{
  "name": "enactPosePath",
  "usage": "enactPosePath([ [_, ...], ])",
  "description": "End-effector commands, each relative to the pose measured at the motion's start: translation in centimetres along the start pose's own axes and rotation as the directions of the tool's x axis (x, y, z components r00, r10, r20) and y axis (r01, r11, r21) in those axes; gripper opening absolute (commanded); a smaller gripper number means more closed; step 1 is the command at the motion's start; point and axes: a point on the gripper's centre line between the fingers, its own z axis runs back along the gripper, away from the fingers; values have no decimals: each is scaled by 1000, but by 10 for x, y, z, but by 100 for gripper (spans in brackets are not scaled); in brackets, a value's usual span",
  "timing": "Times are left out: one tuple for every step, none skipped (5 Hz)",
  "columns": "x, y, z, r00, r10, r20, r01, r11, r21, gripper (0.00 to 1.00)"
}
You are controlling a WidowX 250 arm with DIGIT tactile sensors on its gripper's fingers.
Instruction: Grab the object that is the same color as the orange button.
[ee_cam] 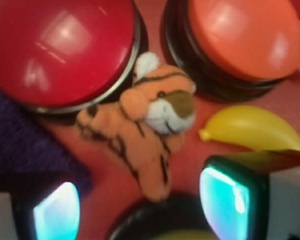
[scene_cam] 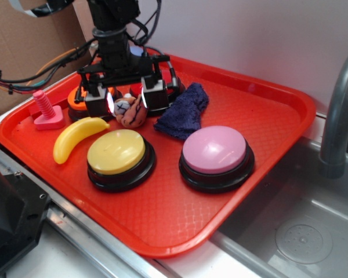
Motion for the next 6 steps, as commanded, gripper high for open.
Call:
enactPosePath([
  [15,2,-15,999,27,18,-27,1000,-13,100],
  [17,2,-20,999,-15,33,17,999,-46,100],
  [16,1,-20,996,-75,50,79,994,-71,44],
  [13,1,-16,995,-88,54,93,991,-97,0],
  [13,2,-6,991,-117,64,123,987,-102,0],
  [7,2,23,982,-167,90,177,977,-117,0],
])
